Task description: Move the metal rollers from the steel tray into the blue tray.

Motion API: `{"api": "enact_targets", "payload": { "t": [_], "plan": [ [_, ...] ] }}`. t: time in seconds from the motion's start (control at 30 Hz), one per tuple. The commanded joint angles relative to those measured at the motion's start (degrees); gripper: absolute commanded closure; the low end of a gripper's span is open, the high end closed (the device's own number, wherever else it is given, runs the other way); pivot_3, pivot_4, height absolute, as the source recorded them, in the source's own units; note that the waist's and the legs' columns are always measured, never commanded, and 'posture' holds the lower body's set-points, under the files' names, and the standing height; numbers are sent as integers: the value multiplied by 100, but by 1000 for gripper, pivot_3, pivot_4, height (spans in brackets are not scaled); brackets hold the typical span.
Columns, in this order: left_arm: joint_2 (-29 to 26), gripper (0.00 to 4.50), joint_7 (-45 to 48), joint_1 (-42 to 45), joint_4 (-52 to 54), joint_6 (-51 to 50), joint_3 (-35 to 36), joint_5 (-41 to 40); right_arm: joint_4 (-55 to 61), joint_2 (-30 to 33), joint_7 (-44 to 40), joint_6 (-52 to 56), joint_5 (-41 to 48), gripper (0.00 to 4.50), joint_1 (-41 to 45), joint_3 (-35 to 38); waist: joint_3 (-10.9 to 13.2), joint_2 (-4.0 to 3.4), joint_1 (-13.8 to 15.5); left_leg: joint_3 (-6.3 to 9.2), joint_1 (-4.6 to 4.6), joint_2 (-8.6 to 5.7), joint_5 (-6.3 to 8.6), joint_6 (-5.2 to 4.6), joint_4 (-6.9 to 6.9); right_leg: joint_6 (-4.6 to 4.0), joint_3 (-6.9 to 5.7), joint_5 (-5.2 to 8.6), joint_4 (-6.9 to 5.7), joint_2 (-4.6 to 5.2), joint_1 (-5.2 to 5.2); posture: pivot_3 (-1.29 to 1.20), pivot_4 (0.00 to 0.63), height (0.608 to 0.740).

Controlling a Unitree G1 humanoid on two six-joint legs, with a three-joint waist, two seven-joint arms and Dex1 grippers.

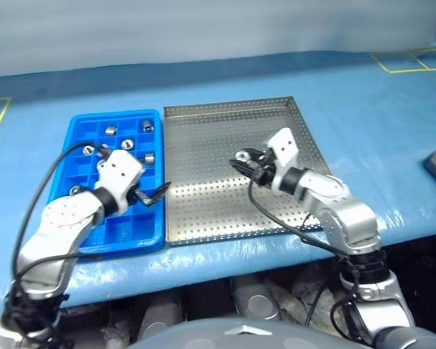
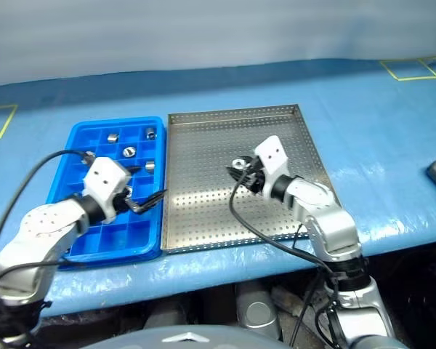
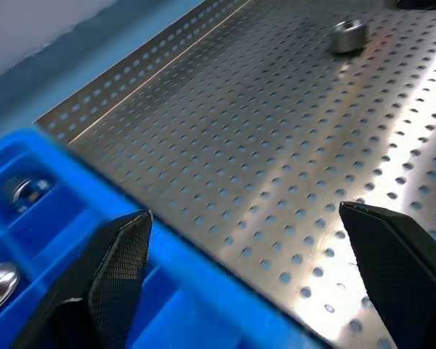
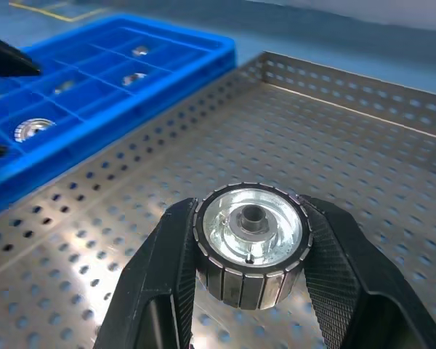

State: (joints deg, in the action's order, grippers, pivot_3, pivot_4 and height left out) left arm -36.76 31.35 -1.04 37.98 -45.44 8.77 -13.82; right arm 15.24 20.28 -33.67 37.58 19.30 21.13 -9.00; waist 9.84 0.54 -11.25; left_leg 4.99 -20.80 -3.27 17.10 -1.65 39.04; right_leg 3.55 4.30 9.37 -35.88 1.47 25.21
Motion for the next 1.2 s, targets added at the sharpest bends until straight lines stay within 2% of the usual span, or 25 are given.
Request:
{"api": "enact_targets", "payload": {
  "t": [0.03, 0.17, 0.33, 0.47, 0.63, 0.9, 1.13, 1.2],
  "plan": [
    [-143, 0, -154, -426, 824, -375, 896, -35, -160, -208, -365, -252, -22, 2790, 346, -458, 0, 0, 211, 2, -10, 0, 1, 3, -1, -6, -2, -1, -1, 0, 11, -5, 150, 740],
    [-77, 0, -224, -1063, 1375, -746, 1789, -85, -691, -549, -614, -420, -149, 2790, 704, -886, 0, 1, 659, 19, -33, -1, -1, 30, -3, -21, -21, 2, 2, 4, 34, 80, 150, 740],
    [224, 0, -316, -1751, 1814, -973, 2271, -107, -1035, -869, -874, -608, -273, 2790, 920, -1285, -1, 4, 1074, 45, -35, -6, 0, 44, -5, -36, -48, 11, 9, 9, 26, 145, 150, 740],
    [589, 0, -442, -2273, 2078, -982, 2350, -96, -1176, -1291, -1060, -727, -367, 2790, 1015, -1741, -2, 6, 1164, 57, -35, -5, 0, 56, -6, -44, -58, 16, 5, 6, 24, 176, 150, 740],
    [696, 0, -529, -2360, 2193, -985, 2222, -103, -1491, -1616, -1155, -848, -520, 2790, 1044, -2039, -2, 6, 1247, 96, -33, 0, -17, 89, -15, -67, -99, 30, -5, 0, 20, 196, 150, 740],
    [659, 0, -598, -2285, 2154, -1012, 2090, -122, -2219, -2082, -1099, -1111, -711, 2790, 1199, -2076, -2, 5, 1279, 153, -9, 4, -31, 111, -25, -78, -149, 41, -12, -26, -10, 197, 150, 740],
    [576, 0, -641, -2221, 2145, -1020, 1976, -90, -2730, -2385, -1080, -1173, -842, 2790, 1323, -2013, -8, 16, 1290, 168, 10, 7, -74, 163, -98, -112, -163, 45, -10, -29, -8, 201, 150, 740],
    [558, 0, -651, -2194, 2137, -1025, 1969, -100, -2776, -2403, -1110, -1207, -884, 2039, 1339, -2016, -9, 16, 1292, 172, 10, 11, -80, 172, -113, -129, -168, 46, -11, -26, -3, 200, 150, 740]
  ]
}}
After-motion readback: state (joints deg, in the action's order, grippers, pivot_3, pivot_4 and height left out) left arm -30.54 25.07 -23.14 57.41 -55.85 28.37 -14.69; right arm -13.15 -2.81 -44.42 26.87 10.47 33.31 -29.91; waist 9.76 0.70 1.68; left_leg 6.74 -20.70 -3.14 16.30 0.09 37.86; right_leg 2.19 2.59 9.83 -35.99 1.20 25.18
